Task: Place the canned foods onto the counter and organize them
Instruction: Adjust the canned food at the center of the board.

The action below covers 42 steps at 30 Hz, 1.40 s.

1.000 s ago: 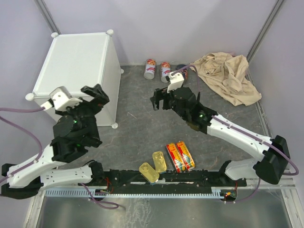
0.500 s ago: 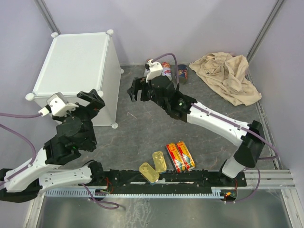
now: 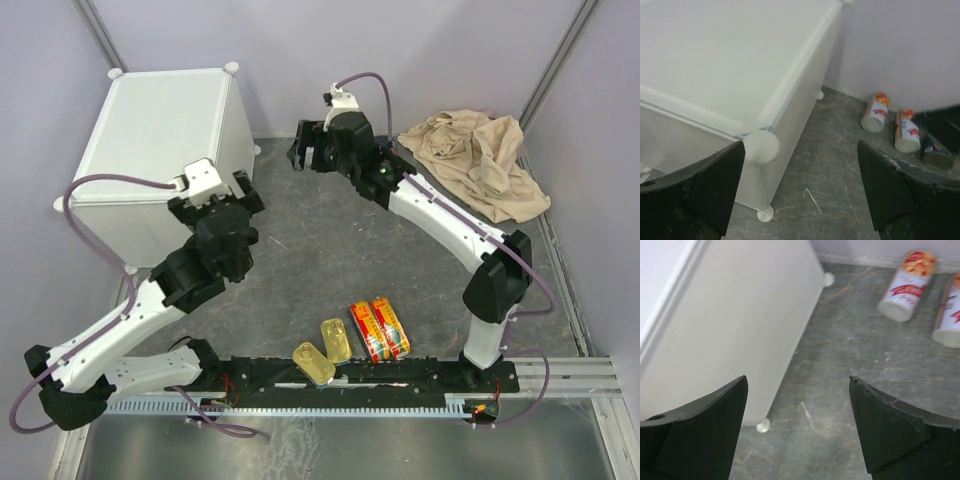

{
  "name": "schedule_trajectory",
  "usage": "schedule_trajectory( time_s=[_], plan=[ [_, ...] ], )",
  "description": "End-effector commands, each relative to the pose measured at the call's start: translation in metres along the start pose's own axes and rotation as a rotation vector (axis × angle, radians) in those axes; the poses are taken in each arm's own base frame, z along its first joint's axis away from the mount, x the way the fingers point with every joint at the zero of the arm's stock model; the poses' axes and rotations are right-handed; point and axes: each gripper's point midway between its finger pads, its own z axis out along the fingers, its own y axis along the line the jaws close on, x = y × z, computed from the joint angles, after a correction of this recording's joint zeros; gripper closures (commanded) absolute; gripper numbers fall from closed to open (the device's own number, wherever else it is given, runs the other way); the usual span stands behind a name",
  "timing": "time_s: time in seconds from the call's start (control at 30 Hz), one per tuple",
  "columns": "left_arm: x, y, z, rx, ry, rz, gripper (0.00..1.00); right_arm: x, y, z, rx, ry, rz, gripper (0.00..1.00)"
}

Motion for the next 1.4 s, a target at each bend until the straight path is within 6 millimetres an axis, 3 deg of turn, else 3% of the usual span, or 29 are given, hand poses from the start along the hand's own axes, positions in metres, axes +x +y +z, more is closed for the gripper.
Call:
schedule_trajectory(
  time_s=[0.0, 0.2, 0.3, 0.37, 0.67, 0.87, 1.03, 1.23, 1.37],
  plan=[
    [0.002, -0.053, 0.003, 0.219, 0.038, 0.012, 0.01, -0.024, -0.036, 0.016, 0.035, 0.000, 0.026, 0.10],
    [0.013, -0.095, 0.016, 0.365, 0.211, -0.013, 0.01, -0.023, -0.076, 0.050, 0.104, 0.052, 0.003, 0.10],
    [0.014, -0.101, 0.027, 0.404, 0.291, -0.063, 0.01, -0.025, -0.089, 0.073, 0.132, 0.069, -0.002, 0.10],
    [0.016, -0.104, 0.030, 0.424, 0.321, -0.064, 0.01, -0.015, -0.099, 0.090, 0.151, 0.097, -0.002, 0.09],
    [0.004, -0.057, 0.060, 0.323, 0.347, -0.123, 0.01, 0.005, -0.144, 0.142, 0.226, 0.101, 0.024, 0.09],
    [-0.005, -0.032, 0.062, 0.270, 0.304, -0.137, 0.01, 0.003, -0.156, 0.157, 0.259, 0.056, -0.006, 0.09],
    [0.000, -0.026, 0.059, 0.277, 0.291, -0.138, 0.01, 0.020, -0.167, 0.174, 0.265, 0.060, -0.013, 0.09],
    [-0.010, -0.038, 0.054, 0.361, 0.267, -0.142, 0.01, 0.026, -0.167, 0.186, 0.249, 0.044, -0.001, 0.09],
    [-0.008, -0.082, 0.047, 0.499, 0.300, -0.124, 0.06, 0.012, -0.170, 0.173, 0.281, 0.021, -0.034, 0.10]
  ],
)
